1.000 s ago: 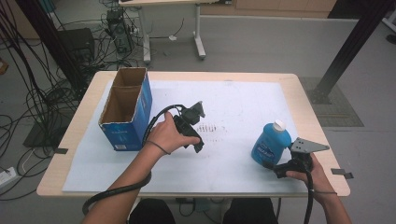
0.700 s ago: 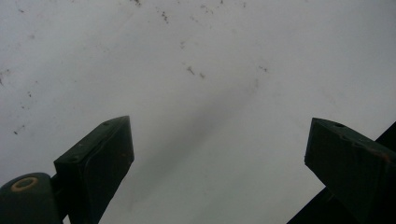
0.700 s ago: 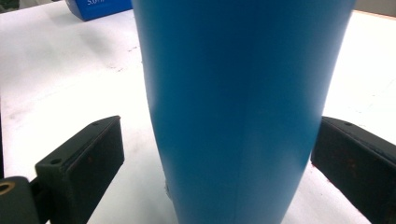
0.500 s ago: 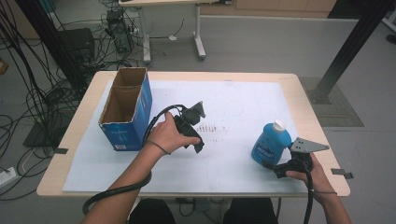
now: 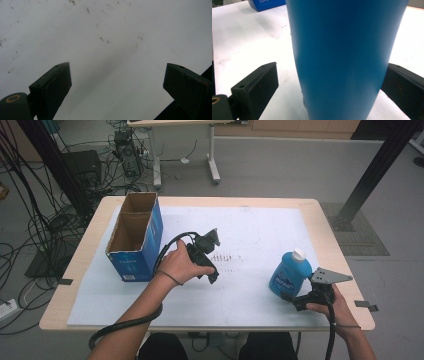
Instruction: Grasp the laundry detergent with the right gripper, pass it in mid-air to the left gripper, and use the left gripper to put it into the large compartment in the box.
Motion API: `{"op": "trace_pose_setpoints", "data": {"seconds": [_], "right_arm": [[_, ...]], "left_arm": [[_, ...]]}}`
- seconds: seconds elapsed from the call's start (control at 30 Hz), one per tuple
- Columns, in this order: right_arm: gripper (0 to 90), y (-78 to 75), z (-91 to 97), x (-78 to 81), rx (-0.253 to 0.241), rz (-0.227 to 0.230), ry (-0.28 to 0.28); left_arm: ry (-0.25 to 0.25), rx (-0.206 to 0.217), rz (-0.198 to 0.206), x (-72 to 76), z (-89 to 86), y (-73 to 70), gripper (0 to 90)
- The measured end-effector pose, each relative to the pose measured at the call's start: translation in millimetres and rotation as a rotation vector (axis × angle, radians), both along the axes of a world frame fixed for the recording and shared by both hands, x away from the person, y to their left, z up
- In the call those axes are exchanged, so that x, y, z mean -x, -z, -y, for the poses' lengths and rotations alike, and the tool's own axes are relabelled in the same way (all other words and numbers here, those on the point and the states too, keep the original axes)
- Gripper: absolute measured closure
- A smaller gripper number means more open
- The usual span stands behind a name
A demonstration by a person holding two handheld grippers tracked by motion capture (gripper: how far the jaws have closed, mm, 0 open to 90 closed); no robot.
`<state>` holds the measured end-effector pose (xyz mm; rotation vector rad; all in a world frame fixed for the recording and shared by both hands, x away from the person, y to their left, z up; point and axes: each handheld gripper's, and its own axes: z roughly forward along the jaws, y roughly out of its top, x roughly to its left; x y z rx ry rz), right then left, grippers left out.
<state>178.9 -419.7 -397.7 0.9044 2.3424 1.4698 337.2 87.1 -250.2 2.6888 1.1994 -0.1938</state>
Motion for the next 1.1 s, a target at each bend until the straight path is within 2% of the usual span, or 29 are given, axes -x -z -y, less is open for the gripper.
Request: {"op": "trace_pose_setpoints", "data": {"seconds": [1.1], "right_arm": [[2.5,1.5,-0.8,0.2,-0.013,-0.003,0.005]], "left_arm": [[0.001,-0.003,-0.004,0.3,0.9,2.3,8.7]]}}
